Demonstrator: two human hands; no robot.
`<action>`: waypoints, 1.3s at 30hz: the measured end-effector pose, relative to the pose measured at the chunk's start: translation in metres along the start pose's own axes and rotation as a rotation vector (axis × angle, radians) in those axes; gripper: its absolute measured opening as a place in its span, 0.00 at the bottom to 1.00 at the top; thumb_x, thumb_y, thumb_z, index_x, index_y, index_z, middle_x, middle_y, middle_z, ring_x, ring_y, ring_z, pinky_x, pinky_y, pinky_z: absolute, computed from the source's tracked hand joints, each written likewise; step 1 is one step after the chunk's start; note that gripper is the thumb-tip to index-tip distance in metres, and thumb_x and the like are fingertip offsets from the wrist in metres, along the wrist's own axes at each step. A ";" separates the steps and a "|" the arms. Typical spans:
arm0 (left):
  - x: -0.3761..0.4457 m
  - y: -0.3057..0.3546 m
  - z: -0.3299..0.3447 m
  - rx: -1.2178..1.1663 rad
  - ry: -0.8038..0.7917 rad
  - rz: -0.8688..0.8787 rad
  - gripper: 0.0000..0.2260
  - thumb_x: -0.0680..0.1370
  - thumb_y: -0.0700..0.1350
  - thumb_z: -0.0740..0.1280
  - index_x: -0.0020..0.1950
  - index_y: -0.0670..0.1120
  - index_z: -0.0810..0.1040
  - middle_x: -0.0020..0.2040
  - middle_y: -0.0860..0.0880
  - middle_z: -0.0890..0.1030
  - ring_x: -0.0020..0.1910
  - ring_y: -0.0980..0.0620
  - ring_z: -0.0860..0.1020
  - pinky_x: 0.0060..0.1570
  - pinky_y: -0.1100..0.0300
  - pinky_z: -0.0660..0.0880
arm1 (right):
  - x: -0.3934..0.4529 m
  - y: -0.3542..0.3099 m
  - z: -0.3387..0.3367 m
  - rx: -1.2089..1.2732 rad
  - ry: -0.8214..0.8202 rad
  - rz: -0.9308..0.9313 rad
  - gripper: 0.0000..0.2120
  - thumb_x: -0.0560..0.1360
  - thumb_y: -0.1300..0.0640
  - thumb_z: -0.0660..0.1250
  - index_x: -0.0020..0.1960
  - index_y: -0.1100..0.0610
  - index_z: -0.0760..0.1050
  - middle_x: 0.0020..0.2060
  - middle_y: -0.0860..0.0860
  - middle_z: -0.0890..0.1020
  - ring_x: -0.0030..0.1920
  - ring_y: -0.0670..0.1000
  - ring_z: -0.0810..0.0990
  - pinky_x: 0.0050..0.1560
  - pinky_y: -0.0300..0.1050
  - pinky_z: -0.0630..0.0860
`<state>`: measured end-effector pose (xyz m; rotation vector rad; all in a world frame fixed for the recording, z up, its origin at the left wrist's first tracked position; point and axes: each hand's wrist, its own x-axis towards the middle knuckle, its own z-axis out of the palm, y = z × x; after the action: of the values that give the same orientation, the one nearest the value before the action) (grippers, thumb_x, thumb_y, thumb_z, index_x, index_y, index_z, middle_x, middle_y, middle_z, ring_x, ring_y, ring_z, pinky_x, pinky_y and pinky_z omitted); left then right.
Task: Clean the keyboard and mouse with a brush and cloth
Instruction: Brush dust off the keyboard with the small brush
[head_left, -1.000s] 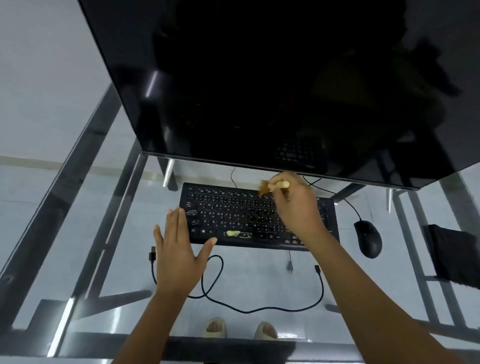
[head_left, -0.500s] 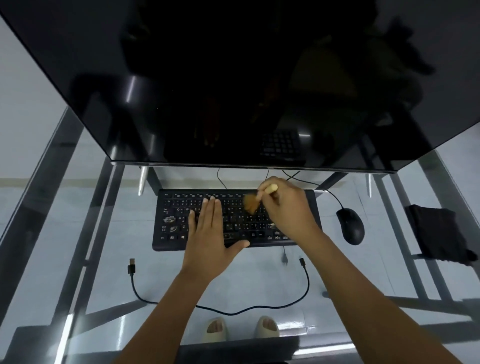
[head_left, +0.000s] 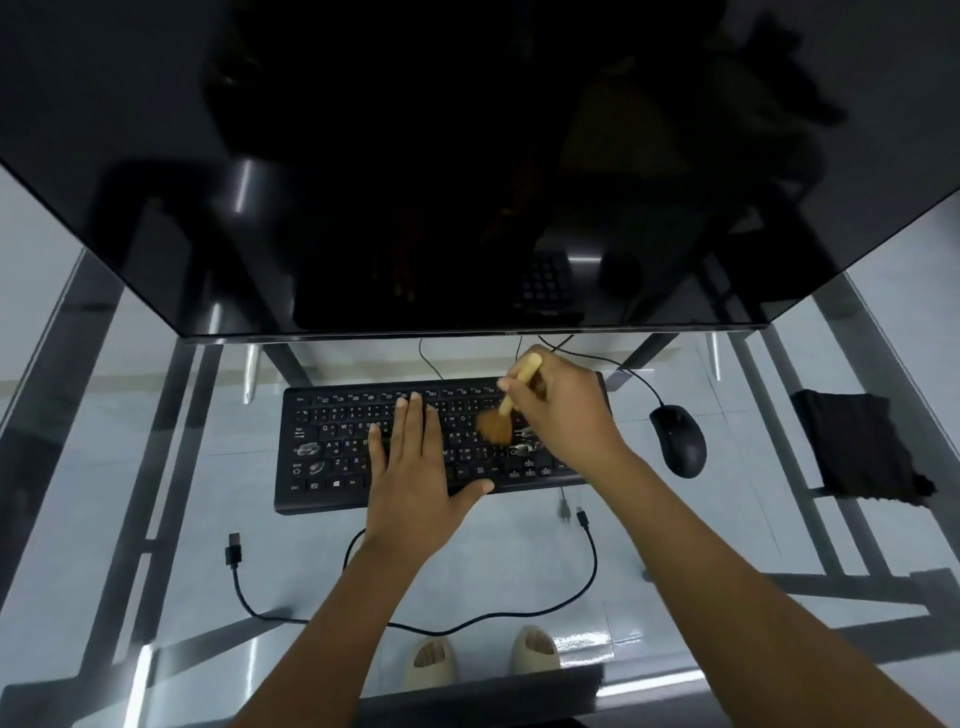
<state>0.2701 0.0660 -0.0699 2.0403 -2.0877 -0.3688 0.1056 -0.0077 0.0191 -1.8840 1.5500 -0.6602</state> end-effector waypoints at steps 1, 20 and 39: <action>0.000 0.003 0.001 0.000 -0.002 0.002 0.46 0.71 0.72 0.53 0.76 0.39 0.54 0.78 0.42 0.51 0.77 0.47 0.43 0.73 0.43 0.40 | 0.002 0.002 -0.001 0.023 0.085 -0.023 0.04 0.77 0.55 0.67 0.45 0.55 0.75 0.35 0.47 0.83 0.34 0.42 0.80 0.37 0.39 0.77; 0.019 0.055 0.005 -0.001 -0.097 0.039 0.48 0.70 0.74 0.47 0.77 0.40 0.49 0.79 0.43 0.47 0.76 0.48 0.39 0.74 0.44 0.40 | -0.027 0.057 -0.075 0.086 0.077 0.208 0.04 0.77 0.60 0.65 0.45 0.53 0.76 0.36 0.49 0.84 0.35 0.46 0.82 0.37 0.34 0.77; 0.037 0.141 0.010 -0.125 0.054 0.072 0.36 0.77 0.64 0.47 0.76 0.39 0.57 0.77 0.42 0.56 0.77 0.48 0.49 0.74 0.47 0.43 | -0.094 0.155 -0.107 -0.157 0.243 0.177 0.03 0.74 0.61 0.70 0.48 0.57 0.80 0.42 0.51 0.79 0.41 0.49 0.76 0.40 0.31 0.69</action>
<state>0.1321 0.0318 -0.0363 1.8790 -2.0462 -0.4164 -0.0931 0.0489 -0.0185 -1.8019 1.9489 -0.7271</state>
